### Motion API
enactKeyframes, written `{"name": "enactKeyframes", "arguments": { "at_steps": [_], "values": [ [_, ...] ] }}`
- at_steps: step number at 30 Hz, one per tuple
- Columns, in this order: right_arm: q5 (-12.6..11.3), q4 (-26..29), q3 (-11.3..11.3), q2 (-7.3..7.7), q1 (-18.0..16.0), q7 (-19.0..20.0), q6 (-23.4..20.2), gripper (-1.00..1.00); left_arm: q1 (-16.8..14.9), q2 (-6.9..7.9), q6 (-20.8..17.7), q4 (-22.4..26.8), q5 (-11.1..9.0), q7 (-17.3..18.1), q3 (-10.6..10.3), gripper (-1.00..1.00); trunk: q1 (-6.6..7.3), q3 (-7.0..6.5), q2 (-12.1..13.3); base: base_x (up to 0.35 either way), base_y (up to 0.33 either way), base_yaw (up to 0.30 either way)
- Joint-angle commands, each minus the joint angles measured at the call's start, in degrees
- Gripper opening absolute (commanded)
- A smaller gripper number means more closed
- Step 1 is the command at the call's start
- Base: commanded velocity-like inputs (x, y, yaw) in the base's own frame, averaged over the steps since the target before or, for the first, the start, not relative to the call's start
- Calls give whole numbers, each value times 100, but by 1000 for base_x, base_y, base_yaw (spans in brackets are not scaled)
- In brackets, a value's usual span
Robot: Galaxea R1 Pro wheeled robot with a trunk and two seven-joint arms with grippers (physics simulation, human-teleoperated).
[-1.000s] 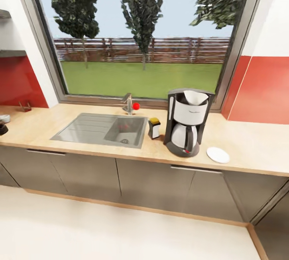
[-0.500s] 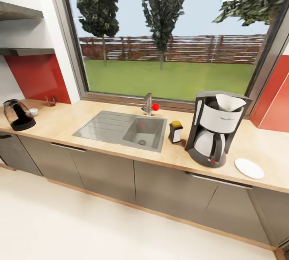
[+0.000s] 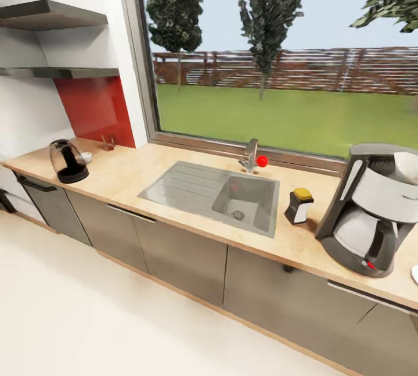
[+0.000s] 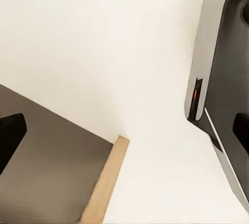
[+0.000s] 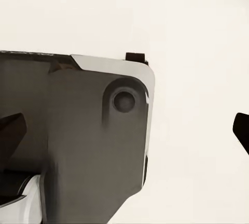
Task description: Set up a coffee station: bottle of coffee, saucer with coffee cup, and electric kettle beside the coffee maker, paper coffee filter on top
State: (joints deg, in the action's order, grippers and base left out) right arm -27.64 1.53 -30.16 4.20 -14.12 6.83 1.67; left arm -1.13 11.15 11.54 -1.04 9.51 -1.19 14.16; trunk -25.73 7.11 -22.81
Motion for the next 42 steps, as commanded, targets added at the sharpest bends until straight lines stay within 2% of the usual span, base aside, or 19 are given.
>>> {"name": "enactKeyframes", "arguments": {
  "at_steps": [1,15,24,34,37,42],
  "values": [
    [-59,-4,-45,2,-4,23,18,100,-9,1,24,-11,60,-13,43,100,-5,14,-10,237,240,269],
    [-70,-3,-44,2,-4,20,18,100,-10,-4,39,-10,48,-13,43,100,-5,47,-10,236,246,245],
    [-58,21,-56,-26,-3,28,26,100,-10,-88,43,69,50,-13,50,100,-5,49,-10,245,247,23],
    [-87,25,-39,-42,-3,30,19,100,-16,-108,59,131,30,-11,52,100,-5,49,-10,241,258,0],
    [-91,23,-35,-44,-3,30,18,100,-39,-151,77,150,-17,-7,52,100,-5,49,-10,233,278,2],
    [-100,24,-22,-43,-3,29,18,100,-51,-345,76,420,-115,-8,54,100,-5,66,-10,231,279,121]
  ]
}}
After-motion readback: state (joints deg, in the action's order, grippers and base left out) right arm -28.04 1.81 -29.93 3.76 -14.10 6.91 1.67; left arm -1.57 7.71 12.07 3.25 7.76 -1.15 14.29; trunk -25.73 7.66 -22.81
